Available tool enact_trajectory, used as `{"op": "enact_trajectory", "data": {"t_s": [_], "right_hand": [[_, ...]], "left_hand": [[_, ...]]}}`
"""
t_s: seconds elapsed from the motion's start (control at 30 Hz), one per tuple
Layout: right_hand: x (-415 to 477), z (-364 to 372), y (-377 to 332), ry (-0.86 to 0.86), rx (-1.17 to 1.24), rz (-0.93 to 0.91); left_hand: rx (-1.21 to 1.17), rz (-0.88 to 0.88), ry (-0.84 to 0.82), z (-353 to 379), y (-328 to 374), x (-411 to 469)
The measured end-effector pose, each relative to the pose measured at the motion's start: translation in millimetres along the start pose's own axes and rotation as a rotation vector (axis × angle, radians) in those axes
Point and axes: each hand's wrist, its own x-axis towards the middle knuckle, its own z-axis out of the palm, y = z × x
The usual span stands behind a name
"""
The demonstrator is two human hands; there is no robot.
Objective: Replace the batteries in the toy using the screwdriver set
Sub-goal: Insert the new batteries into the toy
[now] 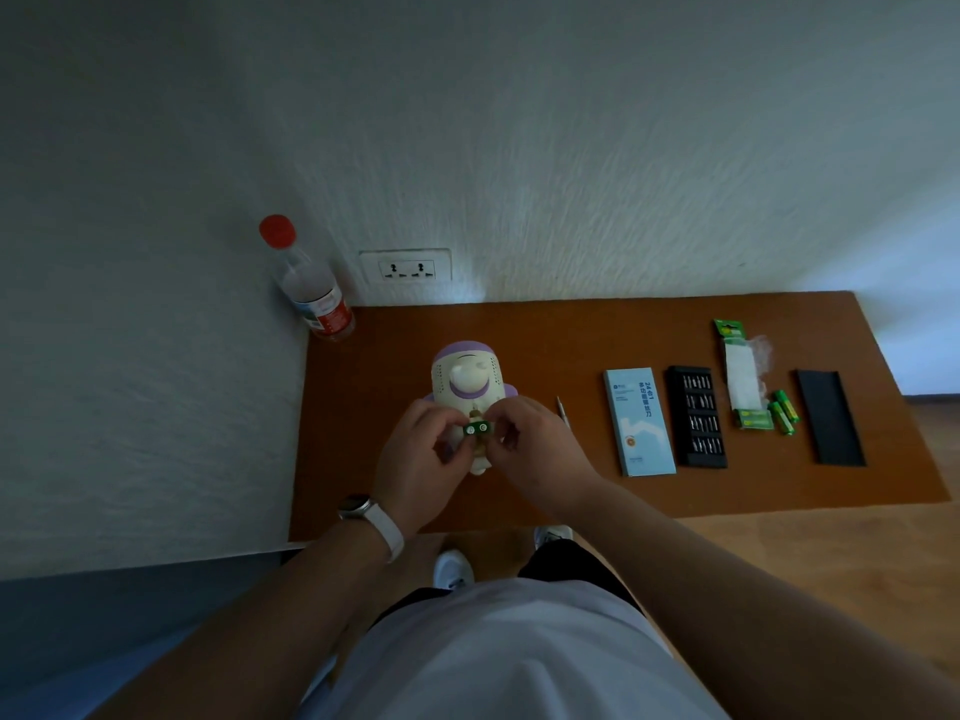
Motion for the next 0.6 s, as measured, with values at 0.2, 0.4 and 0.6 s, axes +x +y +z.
{"op": "enact_trajectory", "data": {"t_s": [0.2, 0.4, 0.6], "right_hand": [[-10, -3, 1, 0.047, -0.088, 0.008], [-22, -22, 5, 0.059, -0.297, -0.042], [-39, -34, -1, 0.153, -0.372, -0.024]], "left_hand": [[0.075, 0.128, 0.016, -10, 1, 0], [0.286, 0.309, -0.041, -25, 9, 1], [0.308, 0.374, -0.094, -31, 28, -2]]}}
